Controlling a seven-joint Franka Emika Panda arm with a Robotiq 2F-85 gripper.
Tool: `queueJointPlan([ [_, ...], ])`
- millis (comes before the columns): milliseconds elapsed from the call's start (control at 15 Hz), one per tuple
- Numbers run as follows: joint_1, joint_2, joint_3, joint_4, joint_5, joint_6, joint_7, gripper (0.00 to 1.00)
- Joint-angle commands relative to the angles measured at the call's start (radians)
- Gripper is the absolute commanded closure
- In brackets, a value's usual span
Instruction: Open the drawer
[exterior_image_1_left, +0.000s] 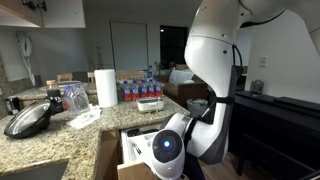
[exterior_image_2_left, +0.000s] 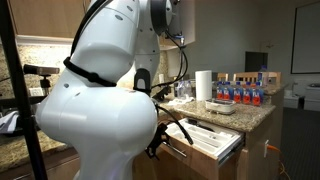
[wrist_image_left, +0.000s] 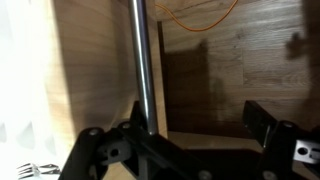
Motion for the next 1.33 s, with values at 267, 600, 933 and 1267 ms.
queueJointPlan([
  [267,0.015,-0.056,0.090,-0.063,0.033,0.006,0.112,0.00],
  [600,0.006,-0.104,0.095,-0.079,0.047,0.017,0.149,0.00],
  [933,0.023,-0.174,0.129,-0.116,0.068,0.018,0.218,0.00],
  [1267,0.033,-0.267,0.150,-0.139,0.136,0.061,0.365,0.00],
])
